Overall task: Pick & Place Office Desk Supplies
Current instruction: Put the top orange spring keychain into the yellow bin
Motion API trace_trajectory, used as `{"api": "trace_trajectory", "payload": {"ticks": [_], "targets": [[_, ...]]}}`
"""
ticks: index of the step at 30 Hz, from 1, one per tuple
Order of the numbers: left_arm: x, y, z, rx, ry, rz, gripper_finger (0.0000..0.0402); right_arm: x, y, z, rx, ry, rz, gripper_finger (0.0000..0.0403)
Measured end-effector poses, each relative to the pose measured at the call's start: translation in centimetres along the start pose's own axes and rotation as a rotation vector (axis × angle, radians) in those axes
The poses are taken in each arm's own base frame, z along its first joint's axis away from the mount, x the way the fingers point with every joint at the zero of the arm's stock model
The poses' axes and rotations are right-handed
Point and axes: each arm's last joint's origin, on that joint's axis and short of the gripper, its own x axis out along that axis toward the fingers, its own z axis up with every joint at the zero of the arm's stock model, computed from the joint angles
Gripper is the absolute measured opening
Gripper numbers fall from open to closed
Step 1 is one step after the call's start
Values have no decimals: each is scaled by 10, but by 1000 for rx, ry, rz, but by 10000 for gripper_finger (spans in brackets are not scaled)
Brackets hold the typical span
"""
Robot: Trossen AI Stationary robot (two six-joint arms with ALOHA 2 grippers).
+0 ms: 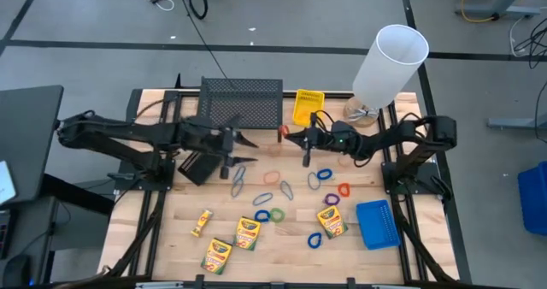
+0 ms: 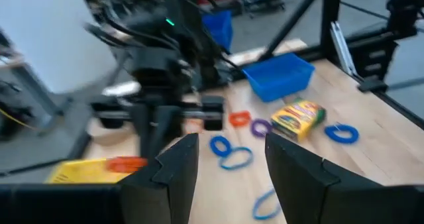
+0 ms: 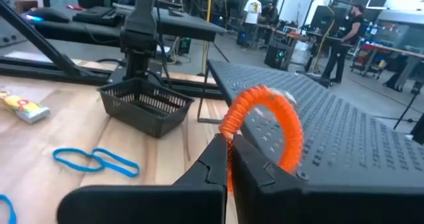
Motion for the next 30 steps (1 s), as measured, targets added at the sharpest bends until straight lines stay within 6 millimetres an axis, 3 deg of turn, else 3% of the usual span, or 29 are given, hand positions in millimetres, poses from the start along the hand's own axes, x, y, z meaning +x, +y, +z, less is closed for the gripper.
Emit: {"api": "trace_trajectory", "payload": {"ticks": [7,14,22,30], "targets": [[-52,17,7,-21,-17,172,181,-16,0,4,6,-9,-12,4],[-87,7,-37,-153,-177,324,181,-28,-5,1,16,2,-60,4],[-92,-11,-95,-227,-323,351,181,-30,-35,-6,54,58,-205,4],[-89,-17,-129,-262,-308,481,181,-23,-75,-9,116,236,-311,4]]}}
